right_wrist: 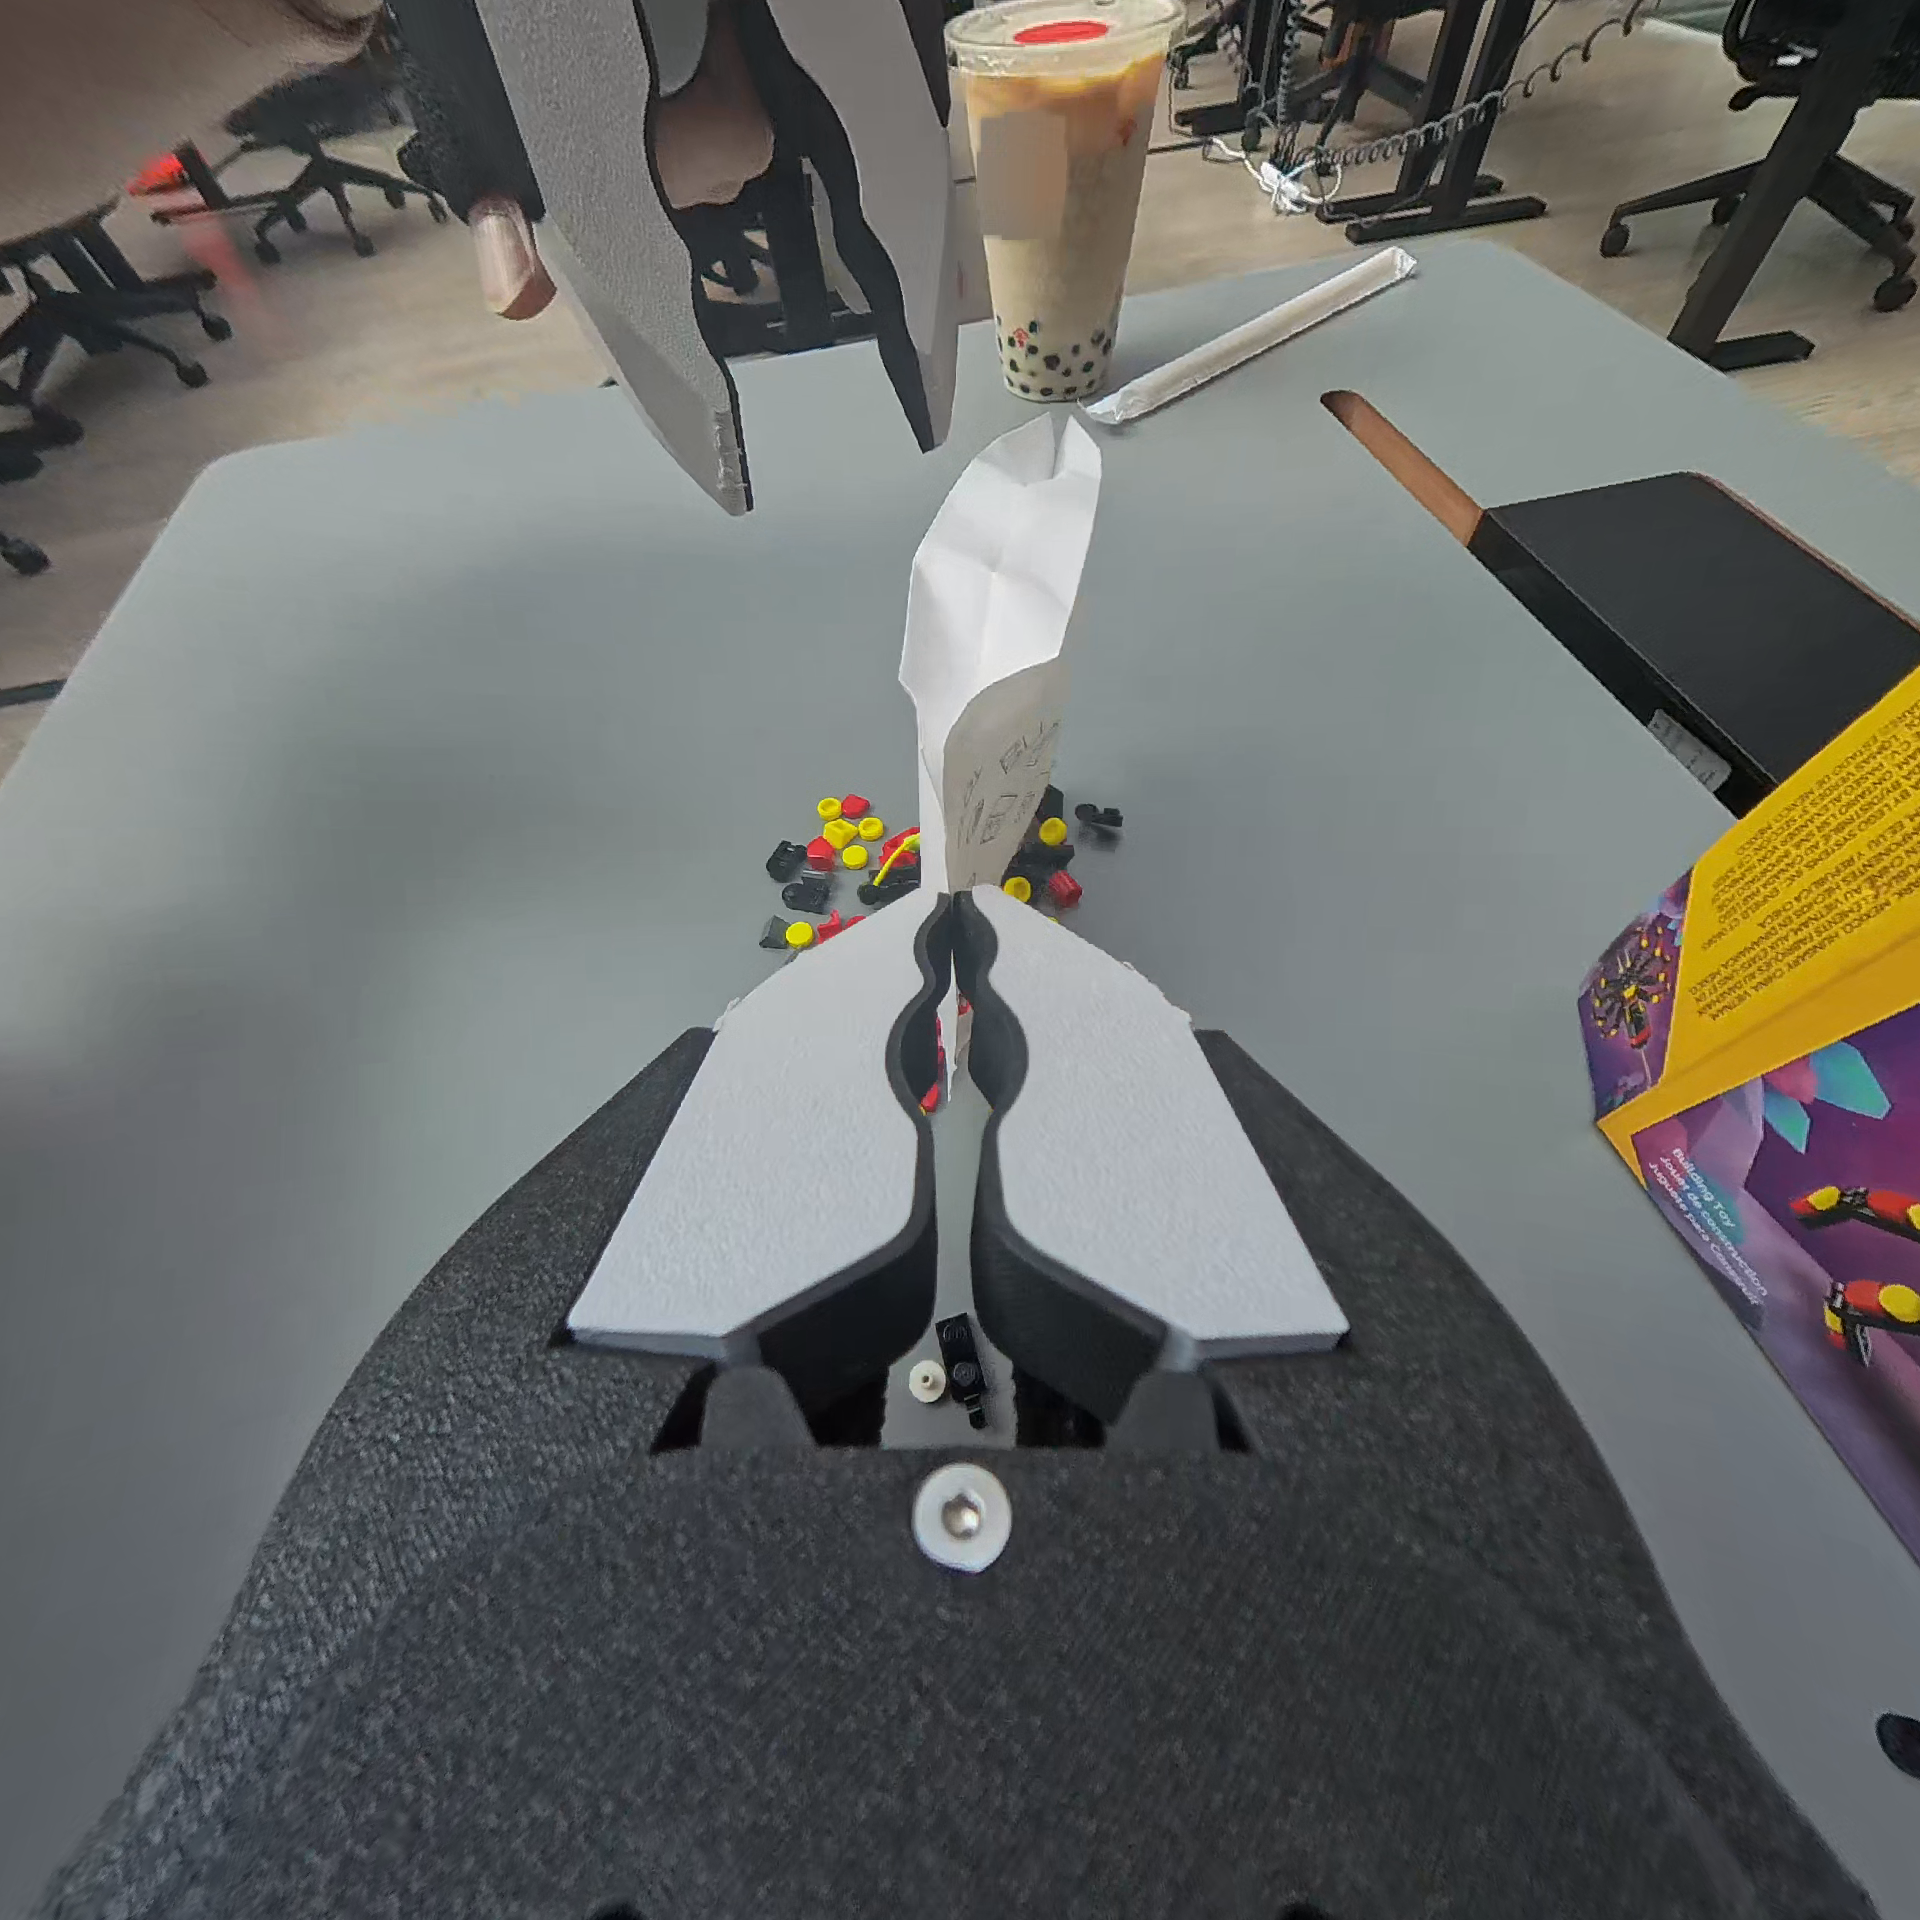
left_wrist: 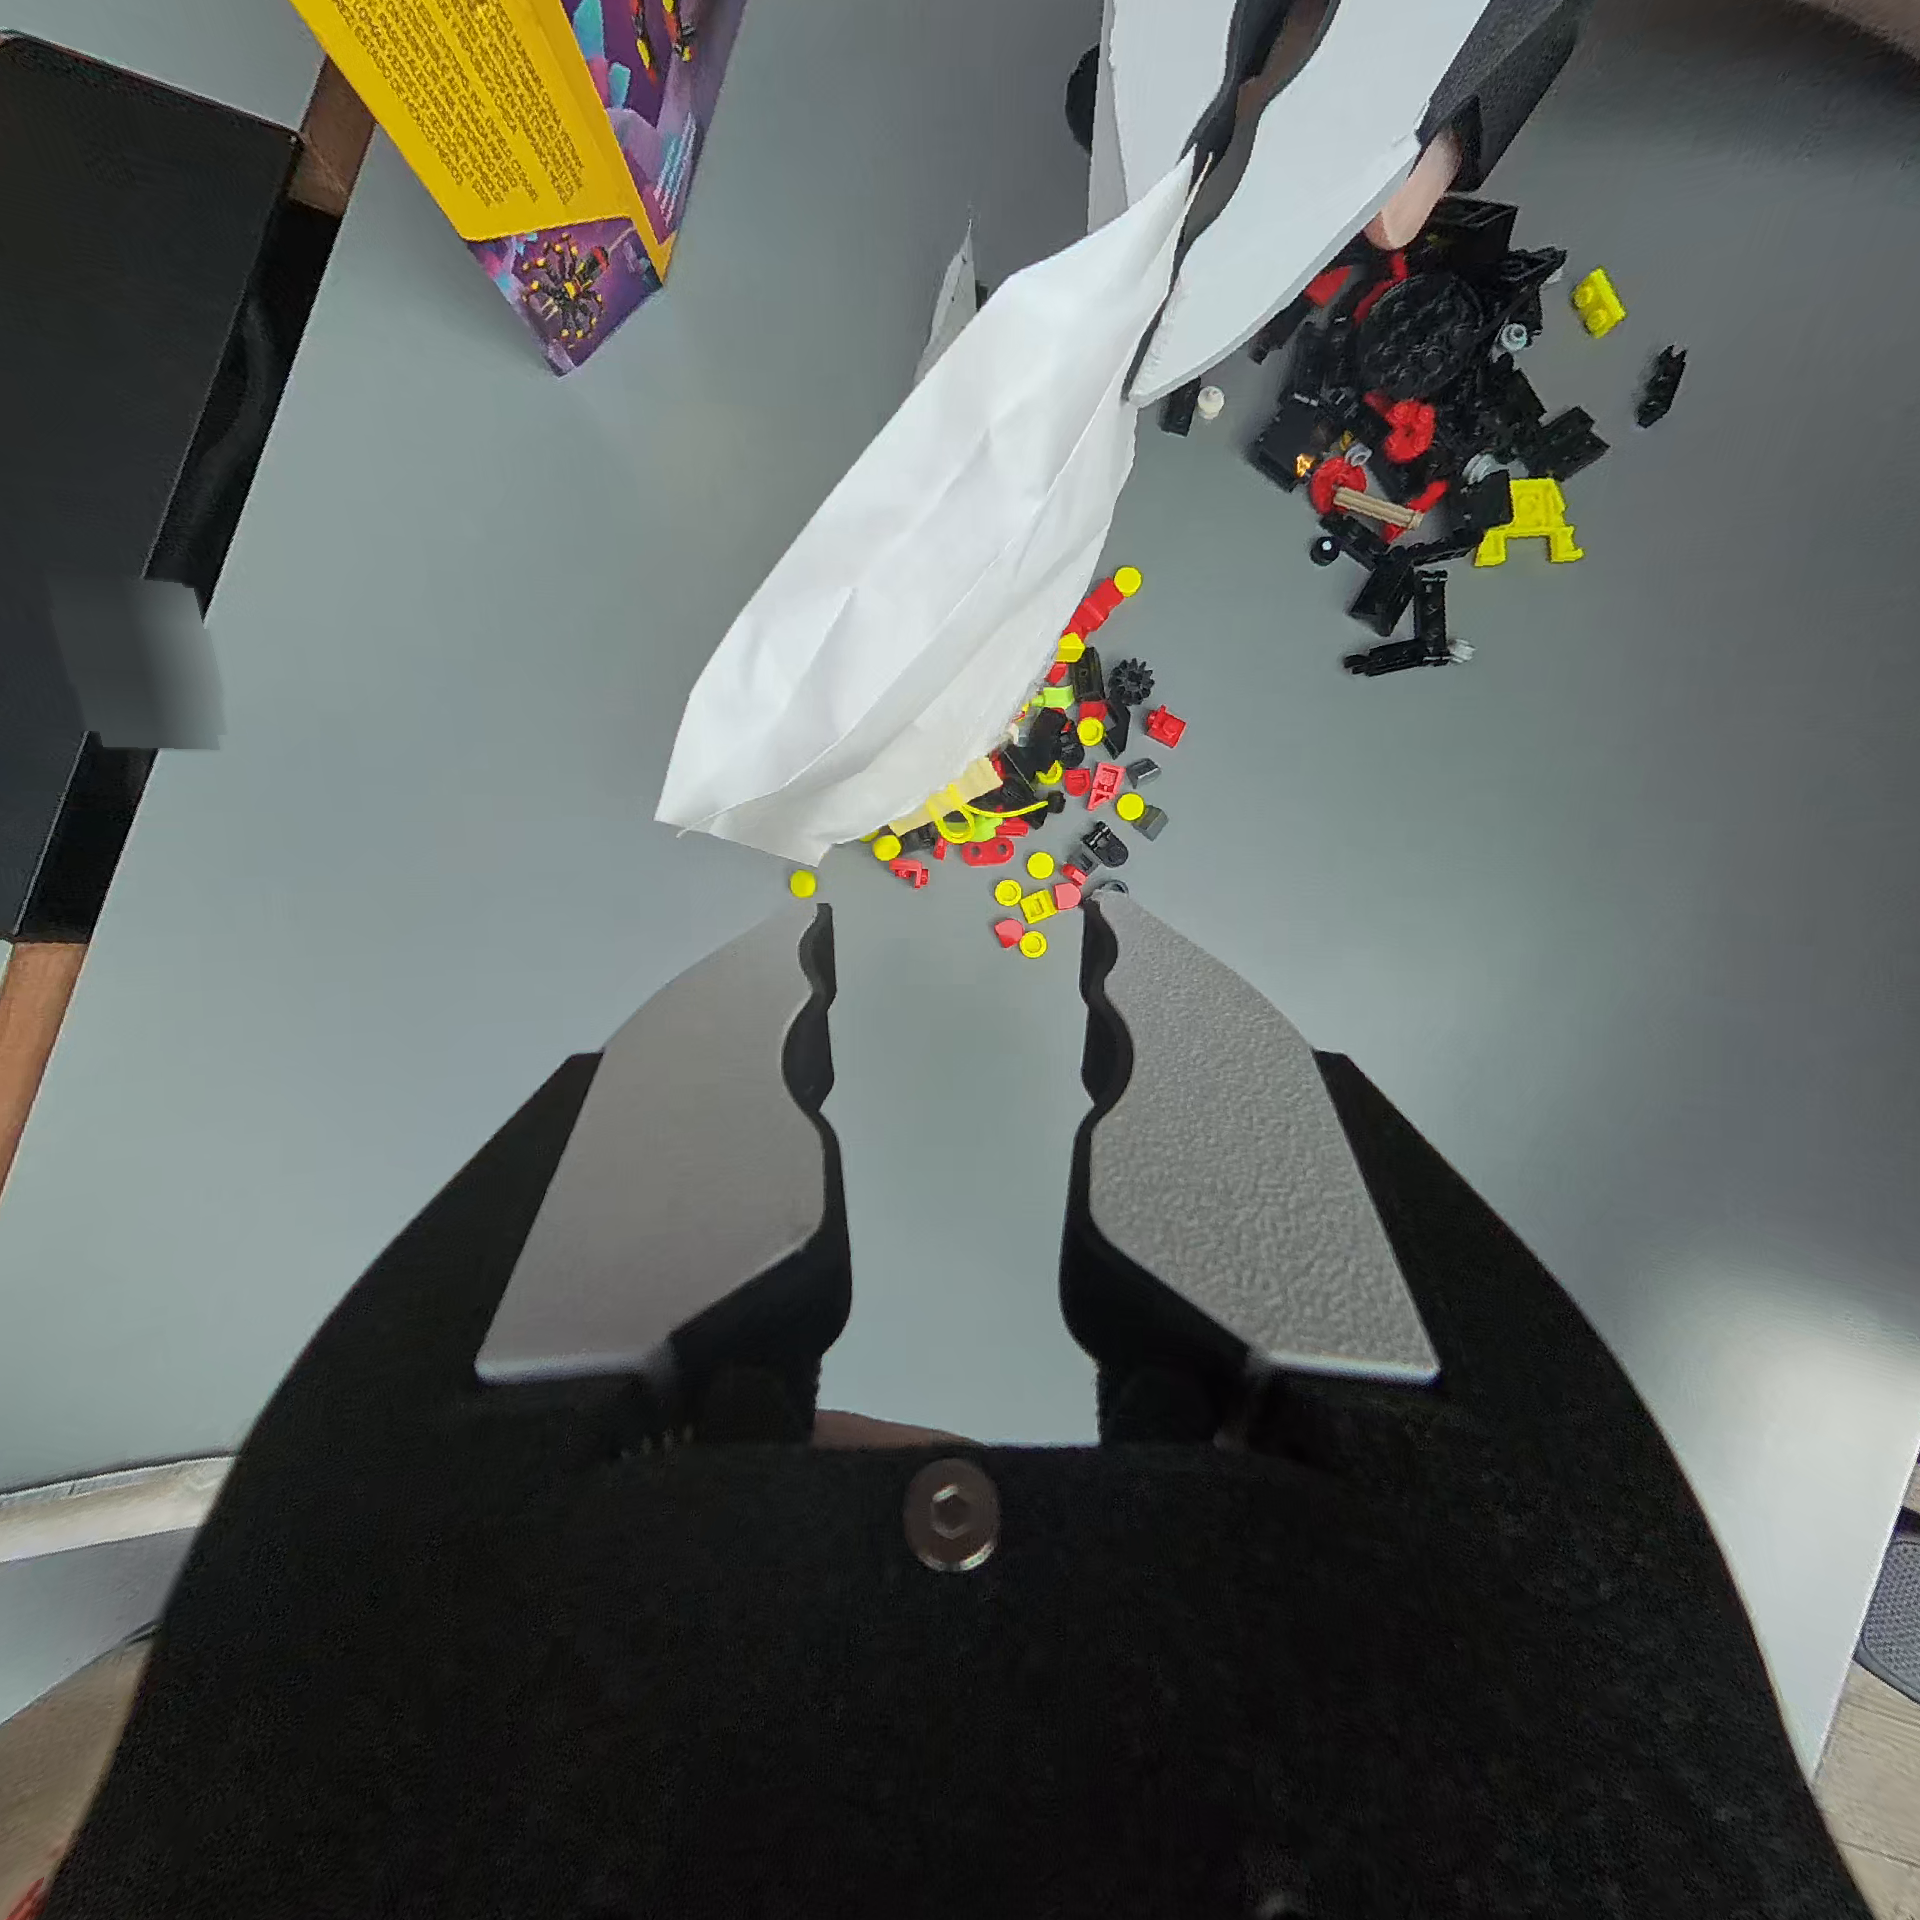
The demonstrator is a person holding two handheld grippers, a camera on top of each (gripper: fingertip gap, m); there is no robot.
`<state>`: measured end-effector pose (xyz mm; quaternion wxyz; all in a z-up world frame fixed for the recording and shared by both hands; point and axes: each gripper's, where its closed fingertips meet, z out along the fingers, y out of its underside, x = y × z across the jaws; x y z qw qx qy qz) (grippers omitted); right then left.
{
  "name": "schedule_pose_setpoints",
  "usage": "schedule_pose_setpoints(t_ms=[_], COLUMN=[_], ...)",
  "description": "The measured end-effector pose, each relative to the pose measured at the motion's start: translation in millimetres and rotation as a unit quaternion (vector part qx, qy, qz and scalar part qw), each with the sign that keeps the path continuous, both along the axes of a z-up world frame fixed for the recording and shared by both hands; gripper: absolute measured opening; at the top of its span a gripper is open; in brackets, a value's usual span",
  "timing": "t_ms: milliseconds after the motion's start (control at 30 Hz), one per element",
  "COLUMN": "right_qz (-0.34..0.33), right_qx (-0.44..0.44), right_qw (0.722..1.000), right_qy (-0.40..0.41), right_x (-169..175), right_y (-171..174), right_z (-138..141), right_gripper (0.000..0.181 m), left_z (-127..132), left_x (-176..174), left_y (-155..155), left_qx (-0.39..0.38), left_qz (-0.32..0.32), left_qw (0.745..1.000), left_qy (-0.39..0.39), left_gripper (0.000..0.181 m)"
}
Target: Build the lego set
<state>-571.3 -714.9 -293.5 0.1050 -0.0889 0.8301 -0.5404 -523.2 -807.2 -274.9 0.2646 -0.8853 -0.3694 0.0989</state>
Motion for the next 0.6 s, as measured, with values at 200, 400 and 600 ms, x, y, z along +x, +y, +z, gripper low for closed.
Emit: schedule_pose_setpoints(t_ms=[200, 400, 600], right_qz=[0.012, 0.008, 0.012], right_qx=[-0.005, -0.026, -0.052], right_qw=[1.0, 0.999, 0.998], right_qy=[0.005, 0.017, 0.04], right_x=[8.6, 12.4, 17.8], right_y=[2.1, 2.2, 4.5], right_z=[5.5, 26.6, 65.7], right_gripper=[0.0, 0.0, 0.0], left_z=[-7.7, -12.6, -16.1], left_x=[8.5, 18.5, 30.0], left_y=[-9.6, -14.1, -20.3], left_qx=[0.007, 0.021, 0.041], left_qz=[0.017, 0.038, 0.057], left_qw=[1.0, 0.999, 0.997], left_qy=[0.017, 0.032, 0.042], left_gripper=[0.045, 0.044, 0.043])
